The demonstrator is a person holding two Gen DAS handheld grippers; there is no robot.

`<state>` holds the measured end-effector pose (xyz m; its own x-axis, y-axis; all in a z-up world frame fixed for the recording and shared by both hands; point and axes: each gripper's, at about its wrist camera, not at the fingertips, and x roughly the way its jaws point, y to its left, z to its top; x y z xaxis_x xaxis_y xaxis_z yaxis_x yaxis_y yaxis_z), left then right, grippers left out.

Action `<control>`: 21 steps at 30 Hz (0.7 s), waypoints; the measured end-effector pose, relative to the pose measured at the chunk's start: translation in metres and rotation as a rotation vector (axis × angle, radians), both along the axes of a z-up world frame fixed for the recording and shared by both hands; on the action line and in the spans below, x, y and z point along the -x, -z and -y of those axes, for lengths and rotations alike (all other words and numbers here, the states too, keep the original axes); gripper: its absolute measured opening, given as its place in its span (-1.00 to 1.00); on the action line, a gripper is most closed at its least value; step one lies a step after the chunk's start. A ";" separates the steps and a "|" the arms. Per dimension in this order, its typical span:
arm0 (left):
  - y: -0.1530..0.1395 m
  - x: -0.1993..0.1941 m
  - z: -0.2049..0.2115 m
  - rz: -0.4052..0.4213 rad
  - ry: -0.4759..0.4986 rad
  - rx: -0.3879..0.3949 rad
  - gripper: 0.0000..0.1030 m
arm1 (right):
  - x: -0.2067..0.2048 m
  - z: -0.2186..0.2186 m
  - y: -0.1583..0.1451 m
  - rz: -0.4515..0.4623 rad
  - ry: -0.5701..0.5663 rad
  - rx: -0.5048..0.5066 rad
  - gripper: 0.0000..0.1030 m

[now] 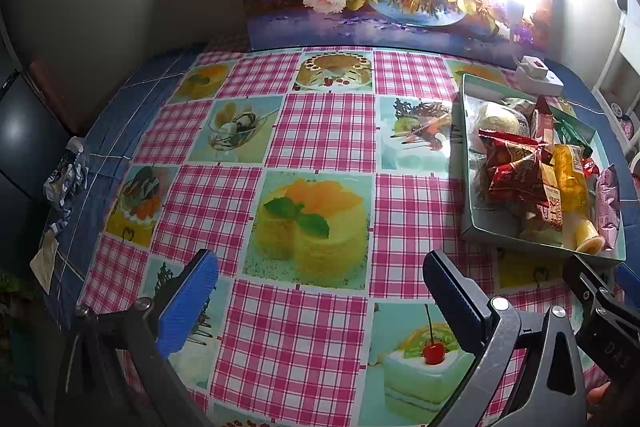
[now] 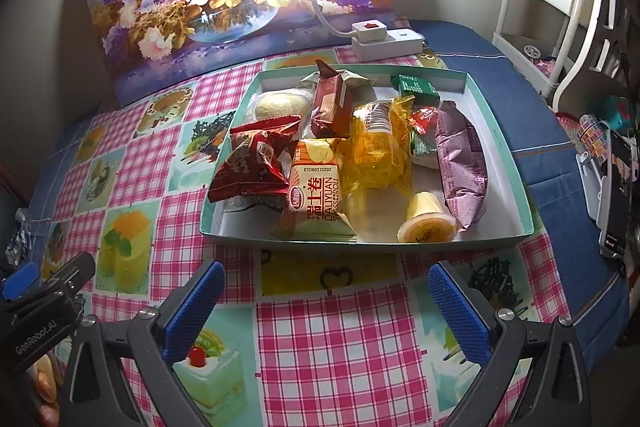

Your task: Organize snacks

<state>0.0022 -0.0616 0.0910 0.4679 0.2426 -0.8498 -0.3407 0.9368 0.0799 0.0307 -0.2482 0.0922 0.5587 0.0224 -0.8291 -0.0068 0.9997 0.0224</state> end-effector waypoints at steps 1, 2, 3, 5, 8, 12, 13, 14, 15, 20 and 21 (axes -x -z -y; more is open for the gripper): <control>0.000 0.000 0.000 0.000 0.000 0.000 0.98 | 0.000 0.000 0.000 -0.001 -0.001 0.000 1.00; 0.000 0.000 0.000 0.000 0.000 0.000 0.98 | 0.000 0.000 0.000 -0.001 0.000 0.000 1.00; 0.000 0.000 0.000 0.000 -0.001 0.001 0.98 | 0.000 -0.001 0.000 -0.001 0.001 0.000 1.00; 0.000 0.000 0.000 0.000 0.000 0.000 0.98 | 0.000 -0.001 0.000 -0.001 0.002 -0.001 1.00; 0.000 0.000 0.000 -0.001 0.001 0.000 0.98 | 0.000 0.000 0.000 -0.001 0.000 0.000 1.00; 0.000 0.000 0.000 -0.001 0.000 0.001 0.98 | 0.000 -0.001 0.001 -0.003 0.001 0.000 1.00; 0.000 0.000 0.000 -0.002 0.000 0.001 0.98 | 0.000 -0.001 0.001 -0.004 0.001 0.000 1.00; 0.001 0.000 -0.001 -0.003 0.000 0.003 0.98 | 0.000 -0.001 0.001 -0.004 0.002 0.000 1.00; 0.001 0.000 -0.001 -0.004 0.000 0.004 0.98 | 0.000 -0.001 0.001 -0.004 0.002 -0.001 1.00; 0.001 0.000 -0.001 -0.005 0.000 0.005 0.98 | 0.000 -0.001 0.003 -0.008 0.000 0.000 1.00; 0.001 0.000 -0.001 -0.005 0.000 0.005 0.98 | 0.000 -0.001 0.003 -0.009 0.000 0.000 1.00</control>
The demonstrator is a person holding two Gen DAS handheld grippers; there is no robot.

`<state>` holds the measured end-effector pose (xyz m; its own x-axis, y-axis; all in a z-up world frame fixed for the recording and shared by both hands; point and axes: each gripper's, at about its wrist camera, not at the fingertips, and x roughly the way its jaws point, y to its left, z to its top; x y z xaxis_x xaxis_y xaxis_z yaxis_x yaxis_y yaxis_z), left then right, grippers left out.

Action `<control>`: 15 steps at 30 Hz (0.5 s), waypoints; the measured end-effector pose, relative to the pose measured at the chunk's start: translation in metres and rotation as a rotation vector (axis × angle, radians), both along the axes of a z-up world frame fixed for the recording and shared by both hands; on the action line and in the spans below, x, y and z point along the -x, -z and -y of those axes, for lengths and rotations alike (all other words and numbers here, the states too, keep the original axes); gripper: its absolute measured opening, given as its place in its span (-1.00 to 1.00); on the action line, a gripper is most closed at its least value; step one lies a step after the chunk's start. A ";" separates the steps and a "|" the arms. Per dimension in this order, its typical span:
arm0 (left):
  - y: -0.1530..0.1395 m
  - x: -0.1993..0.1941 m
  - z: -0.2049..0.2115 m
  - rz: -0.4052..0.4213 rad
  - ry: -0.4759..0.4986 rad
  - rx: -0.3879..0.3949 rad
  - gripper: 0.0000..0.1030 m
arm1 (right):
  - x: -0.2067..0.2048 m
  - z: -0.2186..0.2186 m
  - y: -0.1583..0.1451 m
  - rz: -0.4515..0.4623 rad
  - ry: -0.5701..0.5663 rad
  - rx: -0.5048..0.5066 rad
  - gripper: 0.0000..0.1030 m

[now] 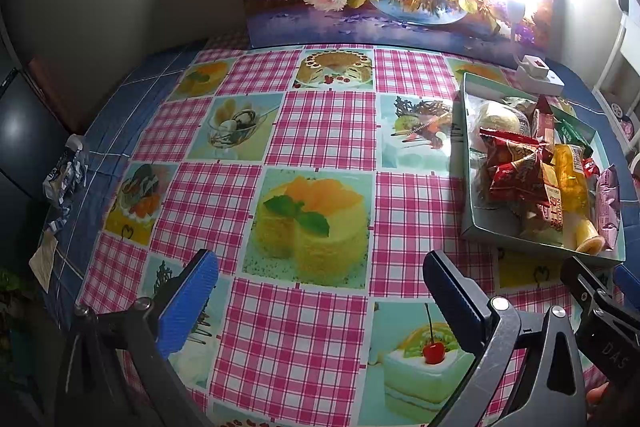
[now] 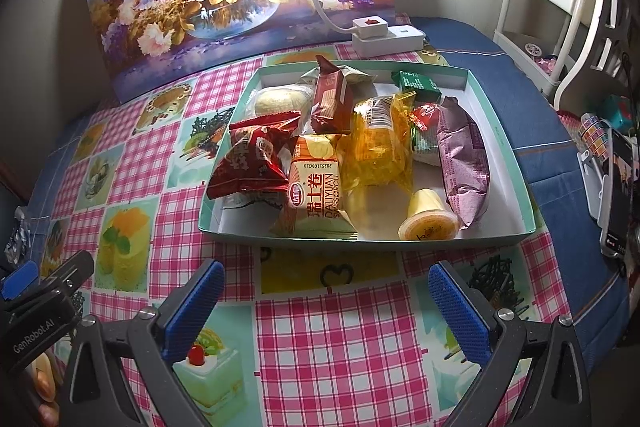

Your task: Organize snacks

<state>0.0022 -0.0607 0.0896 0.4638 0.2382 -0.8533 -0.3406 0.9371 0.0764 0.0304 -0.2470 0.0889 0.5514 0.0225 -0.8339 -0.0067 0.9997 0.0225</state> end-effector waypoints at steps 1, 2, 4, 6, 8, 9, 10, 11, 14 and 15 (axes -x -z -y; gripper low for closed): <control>0.000 0.000 0.000 0.000 0.000 0.000 0.98 | 0.000 0.000 0.000 0.000 0.001 0.000 1.00; 0.000 0.000 0.000 0.000 0.000 0.000 0.98 | -0.001 0.000 0.000 0.000 0.001 0.000 1.00; 0.000 0.000 0.000 0.000 0.000 0.000 0.98 | -0.001 0.000 0.000 0.000 0.001 0.000 1.00; 0.000 0.000 0.000 0.000 0.001 0.000 0.98 | -0.001 0.000 0.000 0.000 0.001 0.000 1.00; 0.000 0.000 -0.001 0.000 0.002 0.000 0.98 | 0.000 0.000 0.000 0.000 0.001 0.000 1.00; 0.000 0.000 0.000 0.000 0.002 0.000 0.98 | -0.001 0.000 0.000 0.000 0.001 0.000 1.00; 0.000 0.000 0.000 -0.001 0.002 0.000 0.98 | -0.001 0.000 0.000 -0.001 0.000 0.000 1.00; 0.000 0.000 0.000 0.000 0.003 0.000 0.98 | -0.001 0.000 0.000 -0.001 0.000 0.000 1.00; 0.000 0.000 0.000 0.000 0.002 0.000 0.98 | -0.001 0.000 0.000 -0.001 0.001 0.000 1.00; 0.000 0.000 0.000 -0.001 0.003 0.000 0.98 | -0.001 0.000 0.000 -0.001 0.001 0.000 1.00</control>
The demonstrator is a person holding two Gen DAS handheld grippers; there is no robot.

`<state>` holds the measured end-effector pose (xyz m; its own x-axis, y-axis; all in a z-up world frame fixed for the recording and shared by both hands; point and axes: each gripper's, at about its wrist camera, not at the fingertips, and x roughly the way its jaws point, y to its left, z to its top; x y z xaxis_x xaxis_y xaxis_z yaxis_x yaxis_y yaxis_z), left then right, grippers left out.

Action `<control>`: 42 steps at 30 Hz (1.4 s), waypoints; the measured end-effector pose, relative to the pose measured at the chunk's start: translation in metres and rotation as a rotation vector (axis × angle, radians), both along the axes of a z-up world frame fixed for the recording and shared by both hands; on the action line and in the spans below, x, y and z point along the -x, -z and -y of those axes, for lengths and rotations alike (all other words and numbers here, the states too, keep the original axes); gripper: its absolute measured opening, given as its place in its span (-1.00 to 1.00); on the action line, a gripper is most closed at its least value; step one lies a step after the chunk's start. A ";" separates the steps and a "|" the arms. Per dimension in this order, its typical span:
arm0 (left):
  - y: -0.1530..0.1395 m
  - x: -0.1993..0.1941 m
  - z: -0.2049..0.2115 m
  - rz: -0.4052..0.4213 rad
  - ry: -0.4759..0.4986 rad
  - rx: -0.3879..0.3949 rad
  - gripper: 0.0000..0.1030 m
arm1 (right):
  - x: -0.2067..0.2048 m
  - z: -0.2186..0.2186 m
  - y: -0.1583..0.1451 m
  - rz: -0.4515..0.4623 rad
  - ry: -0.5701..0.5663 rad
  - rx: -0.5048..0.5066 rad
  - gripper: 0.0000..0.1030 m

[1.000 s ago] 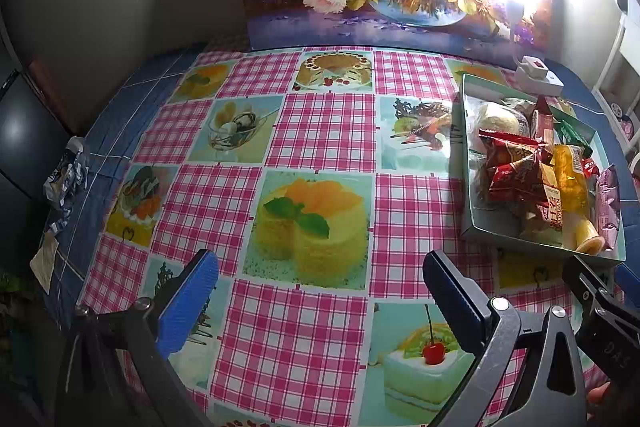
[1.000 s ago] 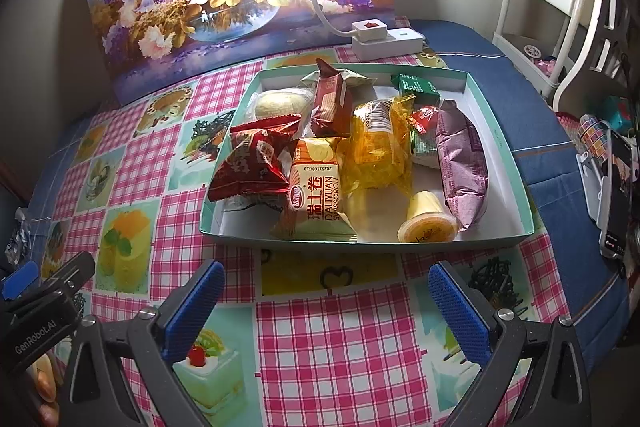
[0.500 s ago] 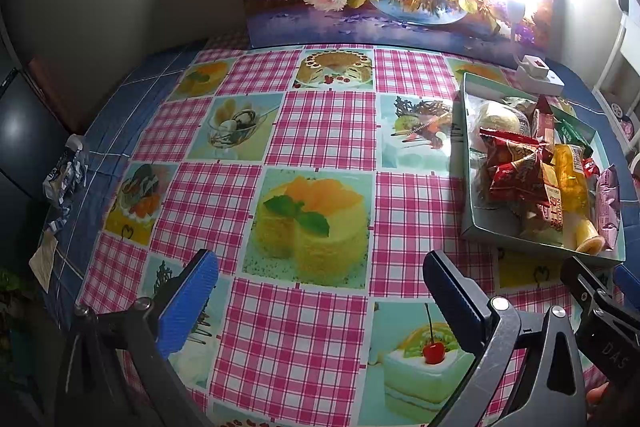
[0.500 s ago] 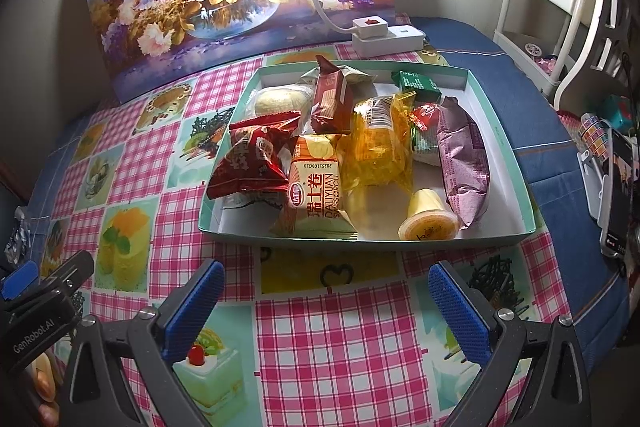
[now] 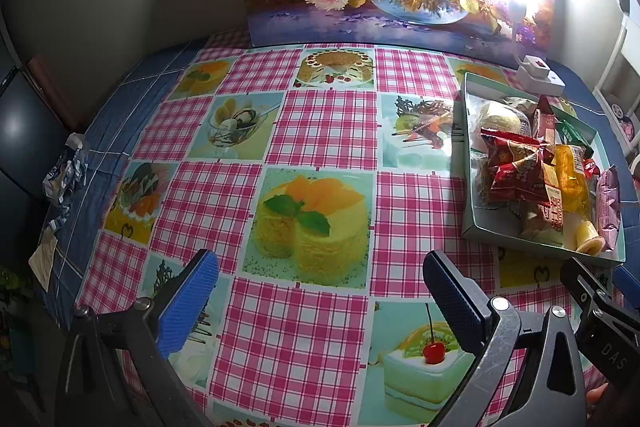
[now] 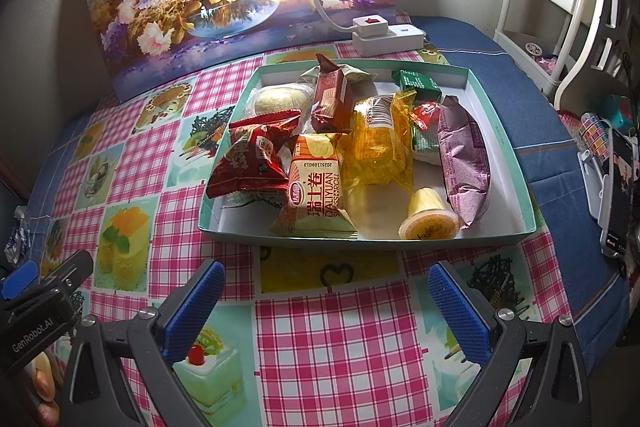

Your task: Organize snacks

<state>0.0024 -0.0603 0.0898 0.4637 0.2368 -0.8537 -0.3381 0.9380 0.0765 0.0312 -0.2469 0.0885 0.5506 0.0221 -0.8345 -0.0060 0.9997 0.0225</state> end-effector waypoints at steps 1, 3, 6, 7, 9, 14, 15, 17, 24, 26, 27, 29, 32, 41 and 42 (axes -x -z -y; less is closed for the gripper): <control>0.000 0.000 0.000 0.000 -0.001 0.001 0.98 | 0.000 0.000 0.000 0.000 0.000 0.000 1.00; 0.001 0.001 0.000 -0.001 -0.003 0.002 0.98 | -0.001 0.000 0.000 -0.001 0.000 0.000 1.00; 0.001 0.001 -0.001 -0.001 -0.002 0.002 0.98 | 0.000 0.000 0.001 -0.002 0.000 0.000 1.00; 0.001 0.001 -0.001 -0.001 -0.002 0.002 0.98 | 0.000 0.000 0.001 -0.002 0.000 0.000 1.00; 0.001 0.001 -0.001 -0.001 -0.002 0.003 0.98 | -0.001 0.000 0.000 -0.001 0.000 0.000 1.00; 0.001 0.001 -0.001 -0.002 -0.001 0.004 0.98 | -0.001 0.000 0.000 -0.002 0.000 0.000 1.00; 0.001 0.001 -0.001 -0.002 -0.001 0.004 0.98 | 0.000 0.000 0.001 -0.003 0.000 -0.001 1.00; 0.001 0.000 -0.002 -0.003 -0.002 0.005 0.98 | 0.001 0.000 0.003 -0.004 0.002 -0.001 1.00; 0.002 0.000 0.000 -0.008 -0.009 0.006 0.98 | 0.001 0.000 0.003 -0.006 0.000 -0.001 1.00; 0.002 0.000 -0.001 -0.008 -0.010 0.006 0.98 | 0.000 0.000 0.003 -0.006 0.001 -0.002 1.00; 0.002 0.000 -0.001 -0.008 -0.009 0.006 0.98 | -0.001 0.000 0.002 -0.006 0.001 -0.002 1.00; 0.002 -0.001 -0.001 -0.008 -0.009 0.006 0.98 | 0.000 0.000 0.002 -0.007 0.001 -0.002 1.00; 0.002 -0.001 -0.001 -0.011 -0.010 0.004 0.98 | 0.000 0.000 0.002 -0.007 0.000 -0.001 1.00; 0.003 0.000 -0.001 -0.017 -0.015 0.002 0.98 | -0.001 0.000 0.002 -0.012 0.001 -0.001 1.00; 0.003 0.000 -0.001 -0.018 -0.017 0.002 0.98 | 0.000 0.000 0.003 -0.012 0.001 -0.001 1.00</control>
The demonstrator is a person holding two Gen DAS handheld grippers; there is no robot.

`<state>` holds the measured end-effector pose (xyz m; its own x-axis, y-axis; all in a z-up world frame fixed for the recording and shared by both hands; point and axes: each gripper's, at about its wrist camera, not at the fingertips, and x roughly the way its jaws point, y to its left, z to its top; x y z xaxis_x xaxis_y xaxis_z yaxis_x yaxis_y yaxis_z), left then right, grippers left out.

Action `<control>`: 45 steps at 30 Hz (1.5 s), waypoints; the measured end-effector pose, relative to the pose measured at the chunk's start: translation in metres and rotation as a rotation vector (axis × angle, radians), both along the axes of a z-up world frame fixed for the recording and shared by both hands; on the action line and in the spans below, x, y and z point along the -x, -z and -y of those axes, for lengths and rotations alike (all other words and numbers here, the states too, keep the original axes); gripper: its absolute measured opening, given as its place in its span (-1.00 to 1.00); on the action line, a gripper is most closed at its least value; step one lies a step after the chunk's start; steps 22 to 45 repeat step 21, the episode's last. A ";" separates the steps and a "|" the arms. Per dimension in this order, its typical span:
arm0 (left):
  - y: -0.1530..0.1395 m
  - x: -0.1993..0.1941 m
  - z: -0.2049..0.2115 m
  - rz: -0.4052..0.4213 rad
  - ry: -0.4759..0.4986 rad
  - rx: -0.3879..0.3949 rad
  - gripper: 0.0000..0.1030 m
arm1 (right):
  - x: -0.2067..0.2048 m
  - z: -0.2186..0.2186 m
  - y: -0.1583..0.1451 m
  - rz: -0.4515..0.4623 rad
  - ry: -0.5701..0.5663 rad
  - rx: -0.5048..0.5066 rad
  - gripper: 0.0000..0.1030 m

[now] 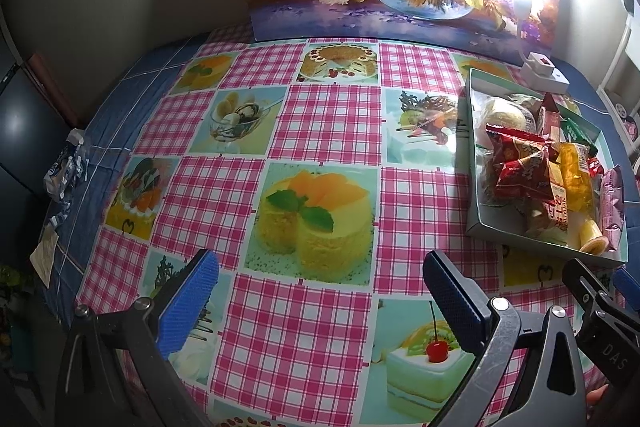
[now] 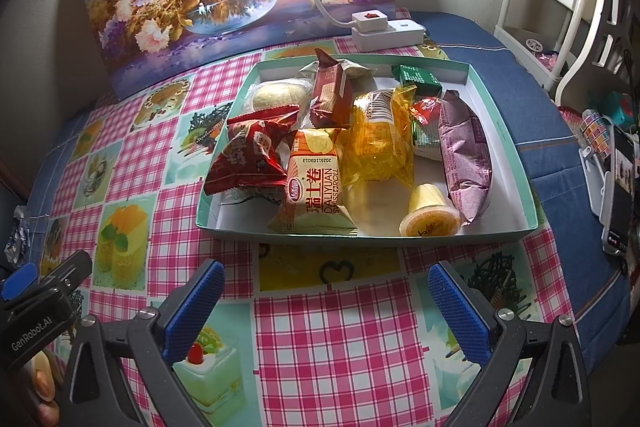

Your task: Organize snacks

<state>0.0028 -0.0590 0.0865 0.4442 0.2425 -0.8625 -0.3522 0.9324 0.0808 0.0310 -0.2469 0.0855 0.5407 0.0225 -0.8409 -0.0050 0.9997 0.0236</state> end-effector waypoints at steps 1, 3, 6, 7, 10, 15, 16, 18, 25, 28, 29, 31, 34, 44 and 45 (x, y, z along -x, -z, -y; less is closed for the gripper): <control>0.000 0.000 0.000 -0.001 -0.002 0.000 0.98 | 0.000 0.000 0.000 0.000 0.000 0.000 1.00; 0.000 0.000 0.000 -0.001 -0.004 0.000 0.98 | 0.000 0.000 0.000 0.000 0.001 0.000 1.00; 0.000 0.000 0.000 -0.002 -0.002 -0.001 0.98 | 0.000 0.000 0.000 -0.001 0.000 0.000 1.00; 0.000 0.000 0.000 -0.002 -0.002 -0.001 0.98 | -0.001 0.000 0.000 -0.002 0.000 0.000 1.00; 0.000 0.000 -0.001 -0.002 -0.001 -0.001 0.98 | -0.001 0.000 0.000 -0.002 0.001 0.000 1.00; 0.000 0.001 0.000 0.002 -0.003 -0.006 0.98 | -0.001 0.000 0.000 -0.005 0.001 0.000 1.00; -0.001 0.001 0.000 0.006 -0.004 -0.009 0.98 | -0.001 0.000 0.001 -0.005 0.001 0.000 1.00; -0.002 0.002 0.000 0.014 -0.006 -0.014 0.98 | -0.001 0.000 0.001 -0.007 0.002 -0.001 1.00; -0.002 0.001 0.001 0.011 -0.002 -0.007 0.98 | -0.001 0.000 0.001 -0.009 0.003 -0.001 1.00; -0.002 0.001 0.001 0.011 -0.002 -0.007 0.98 | -0.001 0.000 0.001 -0.009 0.003 -0.001 1.00; -0.002 0.001 0.001 0.011 -0.002 -0.007 0.98 | -0.001 0.000 0.001 -0.009 0.003 -0.001 1.00; -0.002 0.001 0.001 0.011 -0.002 -0.007 0.98 | -0.001 0.000 0.001 -0.009 0.003 -0.001 1.00; -0.002 0.001 0.001 0.011 -0.002 -0.007 0.98 | -0.001 0.000 0.001 -0.009 0.003 -0.001 1.00; -0.002 0.001 0.001 0.011 -0.002 -0.007 0.98 | -0.001 0.000 0.001 -0.009 0.003 -0.001 1.00; -0.002 0.001 0.001 0.011 -0.002 -0.007 0.98 | -0.001 0.000 0.001 -0.009 0.003 -0.001 1.00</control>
